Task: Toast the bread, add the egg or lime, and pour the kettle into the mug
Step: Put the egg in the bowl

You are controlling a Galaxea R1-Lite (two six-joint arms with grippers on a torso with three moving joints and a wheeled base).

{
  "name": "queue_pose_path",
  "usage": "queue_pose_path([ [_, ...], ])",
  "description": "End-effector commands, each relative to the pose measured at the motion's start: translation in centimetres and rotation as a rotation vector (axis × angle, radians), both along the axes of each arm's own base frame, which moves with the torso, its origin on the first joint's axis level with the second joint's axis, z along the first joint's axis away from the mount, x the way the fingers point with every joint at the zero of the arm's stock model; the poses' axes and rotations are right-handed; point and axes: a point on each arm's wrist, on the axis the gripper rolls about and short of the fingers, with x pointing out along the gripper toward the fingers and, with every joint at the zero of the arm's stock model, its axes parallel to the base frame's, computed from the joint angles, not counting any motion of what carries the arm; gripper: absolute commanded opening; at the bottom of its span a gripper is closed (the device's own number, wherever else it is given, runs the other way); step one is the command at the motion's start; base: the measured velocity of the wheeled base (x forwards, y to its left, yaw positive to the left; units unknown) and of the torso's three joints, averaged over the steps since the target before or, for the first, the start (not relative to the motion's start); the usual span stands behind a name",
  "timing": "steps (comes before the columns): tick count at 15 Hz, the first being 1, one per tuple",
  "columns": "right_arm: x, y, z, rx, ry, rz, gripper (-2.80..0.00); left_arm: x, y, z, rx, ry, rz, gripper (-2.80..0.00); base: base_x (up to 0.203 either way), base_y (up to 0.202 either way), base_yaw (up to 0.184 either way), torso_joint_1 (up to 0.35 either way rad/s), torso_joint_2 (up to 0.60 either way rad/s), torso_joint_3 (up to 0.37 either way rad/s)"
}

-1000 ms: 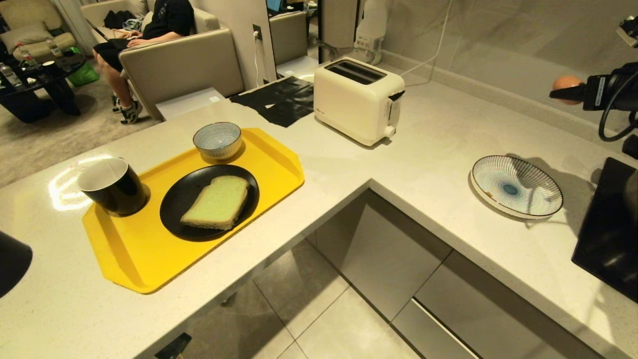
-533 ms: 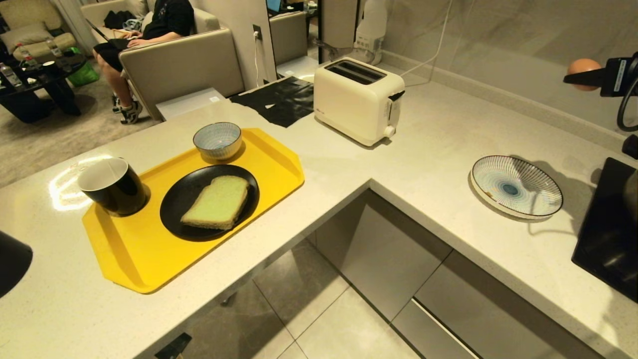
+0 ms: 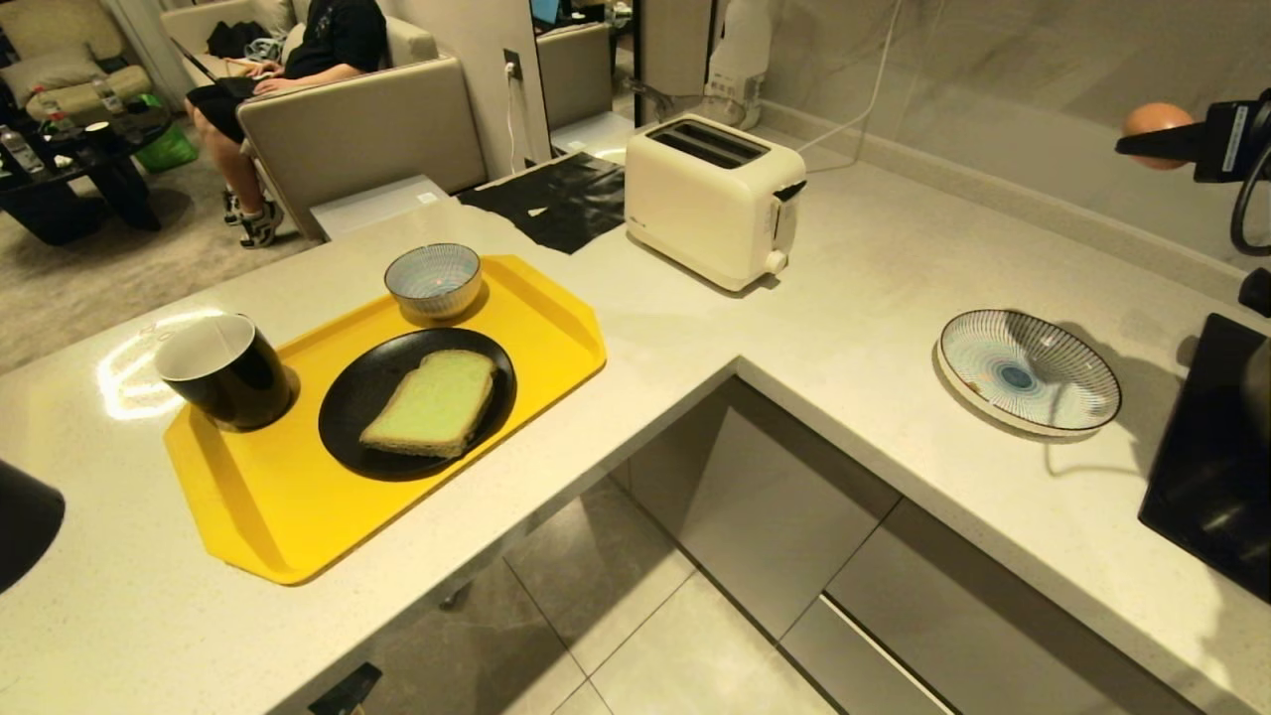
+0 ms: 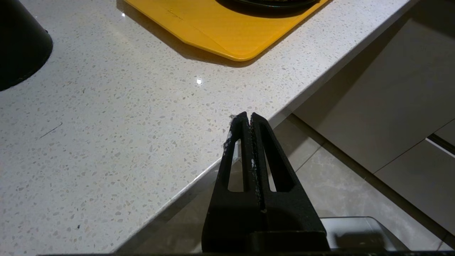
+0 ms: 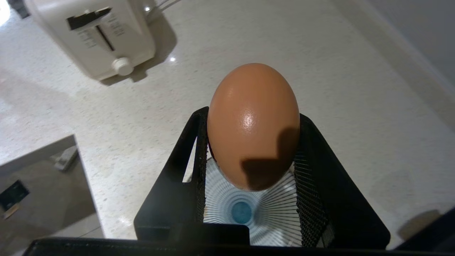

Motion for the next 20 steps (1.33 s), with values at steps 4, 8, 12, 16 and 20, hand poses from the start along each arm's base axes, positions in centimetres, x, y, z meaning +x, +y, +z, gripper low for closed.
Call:
queue_pose_path([
  [4,-2.3,1.8,-0.8,0.011,0.047,0.035,-2.80,0.0,0.0,0.0,-0.001,0.000,0.001,-2.80,0.000,0.000,0.000,0.000,0.00,0.000],
  [8,-7.0,3.2,-0.6,0.012,0.046,0.043,-2.80,0.0,0.0,0.0,0.003,0.000,0.000,-2.80,0.000,0.000,0.000,0.000,0.00,0.000],
  [12,-10.2,4.5,-1.4,0.004,0.061,0.068,-2.80,0.0,0.0,0.0,0.001,0.000,0.000,-2.80,0.000,0.000,0.000,0.000,0.00,0.000],
  [16,-9.6,4.9,-1.9,-0.005,0.082,0.042,-2.80,0.0,0.0,0.0,0.000,0.001,0.001,-2.80,0.000,0.000,0.000,0.000,0.00,0.000],
  [20,-9.5,4.8,-2.7,-0.013,0.108,-0.004,-2.80,0.0,0.0,0.0,0.000,0.000,0.001,-2.80,0.000,0.000,0.000,0.000,0.00,0.000],
])
